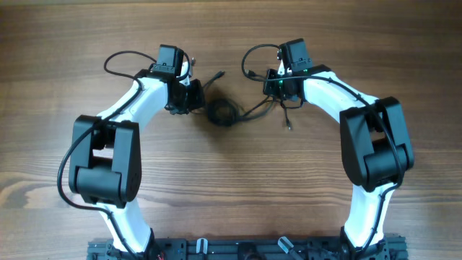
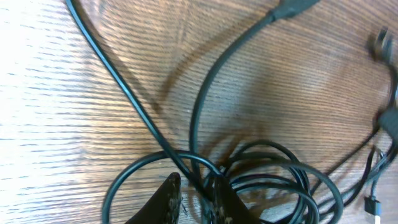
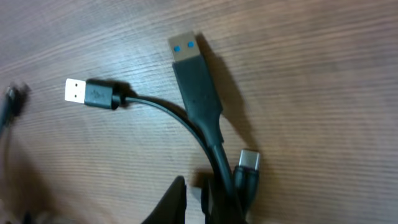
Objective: Untangle cables
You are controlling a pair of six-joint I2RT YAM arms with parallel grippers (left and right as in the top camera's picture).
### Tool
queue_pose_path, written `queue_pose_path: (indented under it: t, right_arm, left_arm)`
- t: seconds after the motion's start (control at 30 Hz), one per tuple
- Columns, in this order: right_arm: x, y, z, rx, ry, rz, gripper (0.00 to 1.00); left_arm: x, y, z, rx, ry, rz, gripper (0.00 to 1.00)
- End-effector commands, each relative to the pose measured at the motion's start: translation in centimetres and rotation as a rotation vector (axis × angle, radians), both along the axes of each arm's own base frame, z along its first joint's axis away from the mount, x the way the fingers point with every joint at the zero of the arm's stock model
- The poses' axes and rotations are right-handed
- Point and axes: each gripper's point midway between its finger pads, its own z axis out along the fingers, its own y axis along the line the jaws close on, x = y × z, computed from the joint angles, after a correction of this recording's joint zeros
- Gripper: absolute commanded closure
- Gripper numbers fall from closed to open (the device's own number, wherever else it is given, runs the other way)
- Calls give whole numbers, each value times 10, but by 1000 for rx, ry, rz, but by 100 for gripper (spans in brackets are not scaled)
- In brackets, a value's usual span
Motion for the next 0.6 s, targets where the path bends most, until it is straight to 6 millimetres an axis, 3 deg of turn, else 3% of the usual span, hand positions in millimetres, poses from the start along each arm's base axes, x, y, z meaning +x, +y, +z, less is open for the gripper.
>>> queue_pose_path:
  t: [0.0, 0.1, 0.2, 0.4, 0.57]
  right_arm:
    - [-40, -19, -33, -116, 150, 59, 86]
    - [-52, -7, -26, -72, 176, 137, 86]
    - [-59, -9, -19, -80, 197, 144, 86]
    - [-71, -11, 28, -82, 245, 147, 83]
    - [-74, -1, 46, -44, 256, 201, 79]
  left_arm:
    - [2, 7, 4, 40, -30, -3, 80]
    - [3, 7, 4, 39, -32, -3, 79]
    - [3, 7, 4, 39, -33, -3, 79]
    - [4, 6, 4, 38, -36, -3, 77]
    - [4, 6, 4, 38, -37, -4, 77]
